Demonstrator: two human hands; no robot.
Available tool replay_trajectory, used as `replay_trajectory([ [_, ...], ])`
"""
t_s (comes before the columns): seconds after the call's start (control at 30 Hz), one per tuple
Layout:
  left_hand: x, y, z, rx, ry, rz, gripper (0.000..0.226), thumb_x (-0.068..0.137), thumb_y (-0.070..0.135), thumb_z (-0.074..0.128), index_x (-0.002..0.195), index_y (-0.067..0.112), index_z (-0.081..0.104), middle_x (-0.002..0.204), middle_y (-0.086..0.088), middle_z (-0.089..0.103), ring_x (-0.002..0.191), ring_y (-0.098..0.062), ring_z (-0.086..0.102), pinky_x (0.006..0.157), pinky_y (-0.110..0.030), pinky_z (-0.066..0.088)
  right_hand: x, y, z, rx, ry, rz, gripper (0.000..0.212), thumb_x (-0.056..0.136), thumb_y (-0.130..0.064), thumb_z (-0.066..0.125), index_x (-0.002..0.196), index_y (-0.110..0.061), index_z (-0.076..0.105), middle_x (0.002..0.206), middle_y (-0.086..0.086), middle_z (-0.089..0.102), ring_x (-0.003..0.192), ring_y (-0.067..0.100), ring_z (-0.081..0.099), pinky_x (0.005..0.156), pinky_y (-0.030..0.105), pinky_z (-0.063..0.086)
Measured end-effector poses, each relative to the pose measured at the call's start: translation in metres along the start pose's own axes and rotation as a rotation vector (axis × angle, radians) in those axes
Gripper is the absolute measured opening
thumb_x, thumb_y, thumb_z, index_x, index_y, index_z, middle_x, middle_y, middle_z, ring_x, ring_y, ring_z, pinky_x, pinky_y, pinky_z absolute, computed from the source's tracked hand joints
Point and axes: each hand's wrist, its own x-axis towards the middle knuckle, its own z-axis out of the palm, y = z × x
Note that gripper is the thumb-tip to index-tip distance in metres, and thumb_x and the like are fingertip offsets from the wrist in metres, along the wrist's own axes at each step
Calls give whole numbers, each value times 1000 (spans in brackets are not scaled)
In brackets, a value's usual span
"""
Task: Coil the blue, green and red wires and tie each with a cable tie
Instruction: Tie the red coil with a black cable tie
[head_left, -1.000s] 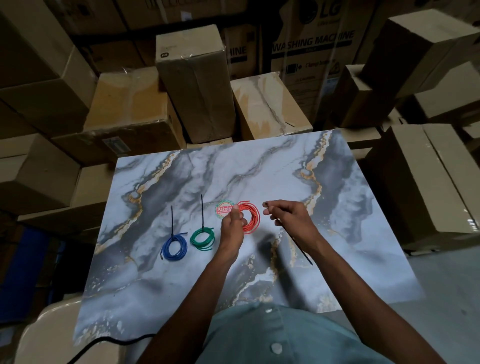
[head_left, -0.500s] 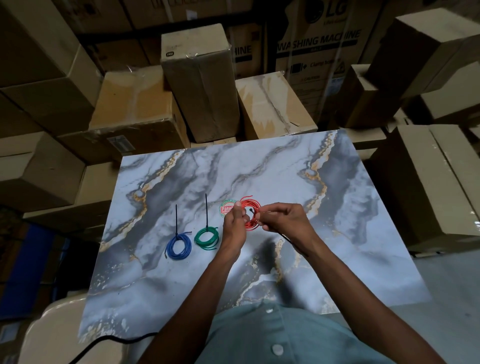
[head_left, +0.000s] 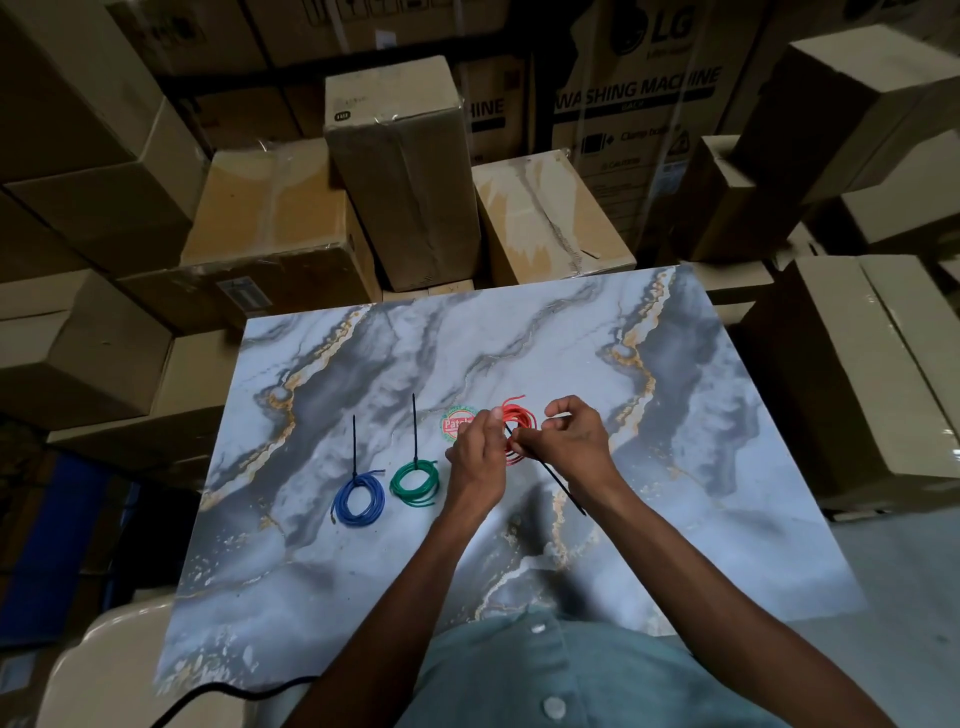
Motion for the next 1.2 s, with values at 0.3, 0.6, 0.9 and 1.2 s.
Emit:
replay_trajectory([
  [0.3, 7, 4, -2, 78, 13, 128, 52, 98, 60, 23, 80, 18, 49, 77, -2, 60, 81, -26, 59, 78, -49, 49, -14, 11, 8, 199, 38, -146, 44, 75, 9, 81, 102, -14, 55, 94, 6, 56, 77, 2, 65, 77, 35, 58],
  [0.6, 1, 3, -1, 108, 18, 119, 39, 105, 47, 24, 88, 21, 47, 77, 4, 56, 79, -18, 58, 80, -44, 47, -18, 17, 16, 225, 151, -237, 41, 77, 12, 76, 99, -16, 56, 91, 1, 56, 83, 8, 59, 65, 21, 53],
  [0.9, 6, 8, 5, 46, -35, -26, 25, 105, 45, 28, 97, 28, 45, 87, 6, 65, 93, -23, 64, 97, -52, 44, -10, 19, 17, 250, 173, -242, 32, 75, 16, 76, 91, -6, 59, 79, 5, 52, 66, 11, 55, 65, 31, 52],
  [1.2, 5, 2, 8, -136, -131, -66, 54, 85, 73, 27, 113, 37, 56, 97, 13, 70, 96, -14, 67, 95, -50, 50, -13, 17, 14, 223, 123, -260, 28, 77, 17, 72, 85, -4, 55, 75, 3, 50, 61, 9, 56, 57, 24, 52],
])
